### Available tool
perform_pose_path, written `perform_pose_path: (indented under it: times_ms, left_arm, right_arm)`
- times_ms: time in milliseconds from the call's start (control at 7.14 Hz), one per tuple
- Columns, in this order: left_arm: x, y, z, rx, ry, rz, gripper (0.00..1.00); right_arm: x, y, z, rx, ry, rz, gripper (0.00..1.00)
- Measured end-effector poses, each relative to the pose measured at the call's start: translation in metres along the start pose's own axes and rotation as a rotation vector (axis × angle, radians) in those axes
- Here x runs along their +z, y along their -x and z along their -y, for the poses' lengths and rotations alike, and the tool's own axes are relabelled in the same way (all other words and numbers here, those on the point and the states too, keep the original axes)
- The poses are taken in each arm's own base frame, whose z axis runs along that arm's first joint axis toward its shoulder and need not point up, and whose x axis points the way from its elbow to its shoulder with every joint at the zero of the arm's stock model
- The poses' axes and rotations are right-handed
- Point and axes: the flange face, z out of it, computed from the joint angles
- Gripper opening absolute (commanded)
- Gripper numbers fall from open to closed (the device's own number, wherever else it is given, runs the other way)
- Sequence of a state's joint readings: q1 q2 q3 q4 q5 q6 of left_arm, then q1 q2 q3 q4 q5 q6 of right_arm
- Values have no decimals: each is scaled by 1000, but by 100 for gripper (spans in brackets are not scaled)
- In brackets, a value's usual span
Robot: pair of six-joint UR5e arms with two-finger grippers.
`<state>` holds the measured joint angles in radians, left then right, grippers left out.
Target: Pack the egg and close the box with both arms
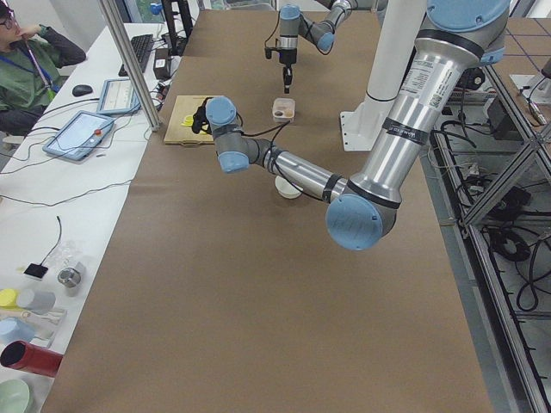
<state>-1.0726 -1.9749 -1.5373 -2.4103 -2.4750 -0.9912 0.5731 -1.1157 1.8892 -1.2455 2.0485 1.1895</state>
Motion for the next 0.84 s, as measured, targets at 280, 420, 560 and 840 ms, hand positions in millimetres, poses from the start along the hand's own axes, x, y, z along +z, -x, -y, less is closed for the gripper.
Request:
perform_pose_path:
  times_ms: [280,420,560,840]
  left_arm:
    - [-53,29,23,-58,-39,37,97]
    - [-79,54,26,-60,-67,66,97]
    - [-104,84,25,-48,-88,107,97]
    - [-140,132,25,-1,-75,210,97]
  right_arm:
    - [-20,3,31,46,-32,-73,62]
    - [-29,-4,47,74,-53,-121,97]
    - [-40,-19,64,105,-81,-169,99]
    - [-73,-64,102,132,-116,-294,99]
